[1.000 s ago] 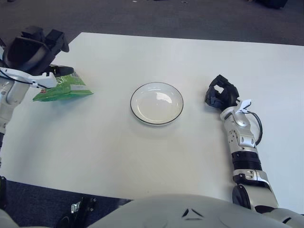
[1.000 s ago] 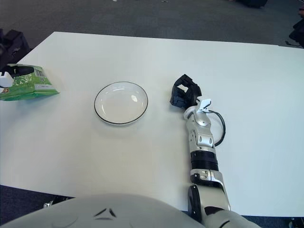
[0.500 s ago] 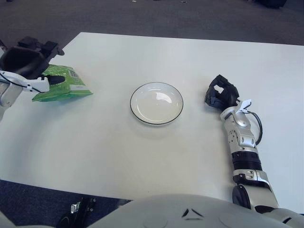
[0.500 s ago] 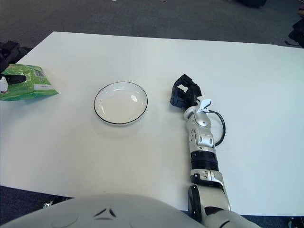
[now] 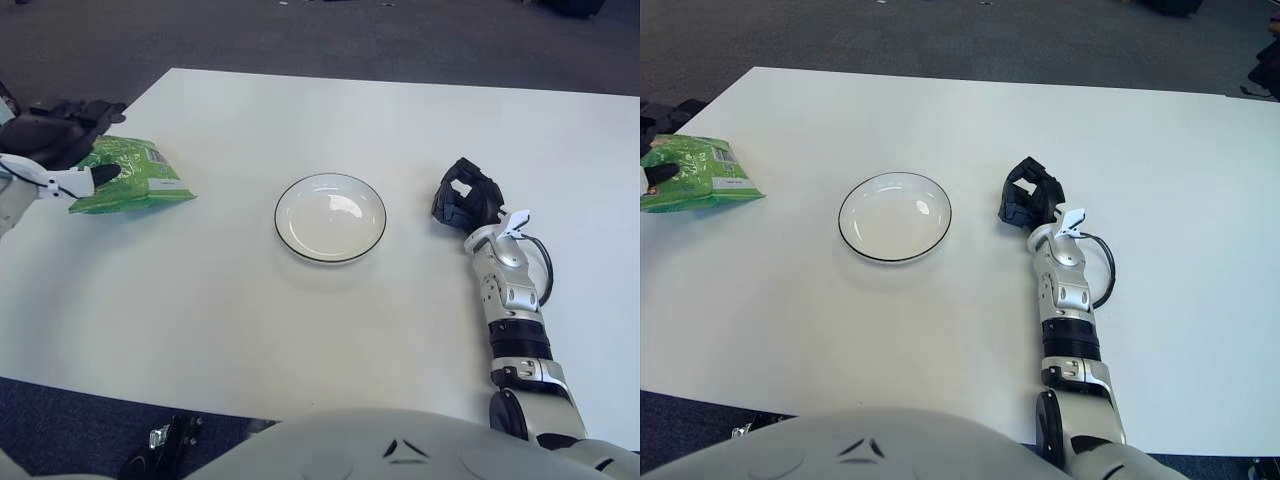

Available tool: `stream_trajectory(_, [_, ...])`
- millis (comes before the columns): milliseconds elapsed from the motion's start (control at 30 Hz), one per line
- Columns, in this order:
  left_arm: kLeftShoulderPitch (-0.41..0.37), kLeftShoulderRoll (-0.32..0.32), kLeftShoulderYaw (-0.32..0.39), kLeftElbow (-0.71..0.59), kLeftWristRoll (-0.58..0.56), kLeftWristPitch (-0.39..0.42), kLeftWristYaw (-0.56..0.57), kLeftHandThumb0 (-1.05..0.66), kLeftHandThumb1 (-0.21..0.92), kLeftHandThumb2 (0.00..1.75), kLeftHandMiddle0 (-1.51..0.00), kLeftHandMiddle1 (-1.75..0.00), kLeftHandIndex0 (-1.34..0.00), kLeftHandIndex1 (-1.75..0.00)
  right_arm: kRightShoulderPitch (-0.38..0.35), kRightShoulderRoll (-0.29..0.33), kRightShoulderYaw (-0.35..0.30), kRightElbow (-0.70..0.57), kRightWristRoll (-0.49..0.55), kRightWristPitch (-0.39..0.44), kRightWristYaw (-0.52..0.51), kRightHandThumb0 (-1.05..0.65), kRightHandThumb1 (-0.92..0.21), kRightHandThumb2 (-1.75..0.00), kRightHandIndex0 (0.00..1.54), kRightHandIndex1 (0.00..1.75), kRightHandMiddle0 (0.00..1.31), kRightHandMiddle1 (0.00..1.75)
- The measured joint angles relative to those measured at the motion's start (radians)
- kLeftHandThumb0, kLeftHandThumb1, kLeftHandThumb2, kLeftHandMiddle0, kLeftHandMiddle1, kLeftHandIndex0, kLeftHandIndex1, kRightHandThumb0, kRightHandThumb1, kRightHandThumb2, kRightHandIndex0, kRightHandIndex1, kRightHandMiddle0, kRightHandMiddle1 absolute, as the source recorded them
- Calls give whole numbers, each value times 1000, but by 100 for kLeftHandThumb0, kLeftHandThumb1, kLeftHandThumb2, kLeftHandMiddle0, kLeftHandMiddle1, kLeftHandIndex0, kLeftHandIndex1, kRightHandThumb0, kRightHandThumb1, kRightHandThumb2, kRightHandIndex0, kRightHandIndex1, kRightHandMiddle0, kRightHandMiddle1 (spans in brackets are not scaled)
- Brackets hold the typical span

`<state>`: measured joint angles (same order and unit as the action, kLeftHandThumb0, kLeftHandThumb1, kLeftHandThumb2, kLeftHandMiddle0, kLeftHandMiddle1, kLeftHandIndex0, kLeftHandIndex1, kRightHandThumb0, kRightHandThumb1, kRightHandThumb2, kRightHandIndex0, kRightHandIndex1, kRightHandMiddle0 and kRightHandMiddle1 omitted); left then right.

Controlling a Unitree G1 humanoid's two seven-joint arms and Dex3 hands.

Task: Put the snack into the plate.

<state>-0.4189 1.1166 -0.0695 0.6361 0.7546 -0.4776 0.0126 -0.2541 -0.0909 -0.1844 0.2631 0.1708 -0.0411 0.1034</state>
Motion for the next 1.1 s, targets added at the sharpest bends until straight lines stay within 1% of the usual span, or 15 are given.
stream_trajectory(33, [-21, -1, -21, 39, 15, -11, 22, -33, 78, 113, -6, -18, 0, -36, 0, 0, 0, 0, 0, 0, 0, -48, -32, -131, 95, 175, 61, 175])
stream_trajectory(67, [-38, -1, -41, 78, 32, -19, 42, -24, 73, 118, -6, -15, 0, -33, 0, 0, 0, 0, 0, 0, 0, -48, -32, -131, 95, 175, 61, 175])
stream_trajectory(133, [-56, 0, -66, 124, 55, -30, 70, -14, 67, 125, -7, -12, 0, -31, 0, 0, -1, 0, 0, 0, 0, -48, -32, -131, 96, 175, 61, 175])
stream_trajectory(200, [-72, 2, -88, 154, 72, -40, 91, -6, 63, 131, -7, -10, 0, -29, 1, 0, -1, 0, 0, -1, 0, -48, -32, -131, 96, 175, 61, 175])
stream_trajectory(300, [-100, 2, -124, 192, 91, -63, 113, 0, 59, 135, -7, -8, 0, -29, 2, 0, -1, -1, 0, -1, 0, -48, -32, -131, 95, 175, 61, 175])
stream_trajectory(600, [-180, 11, -213, 275, 157, -76, 148, 3, 49, 137, -7, -6, 0, -27, 1, 0, -2, -1, 0, -1, 5, -48, -32, -130, 94, 175, 61, 175])
stream_trajectory(833, [-229, 18, -271, 316, 181, -83, 150, 1, 43, 136, -7, -5, 0, -26, 2, 2, -3, -3, 0, 1, 6, -48, -32, -131, 96, 175, 61, 175])
stream_trajectory(967, [-262, 13, -312, 368, 204, -78, 171, -4, 38, 131, -9, -5, 0, -35, 2, 3, -3, -5, 0, 3, 2, -48, -32, -132, 96, 175, 61, 175])
stream_trajectory(1100, [-275, 8, -339, 402, 209, -71, 174, -7, 34, 127, -12, -6, 0, -44, 4, 3, -4, -8, 0, 5, -1, -48, -32, -131, 96, 175, 61, 175])
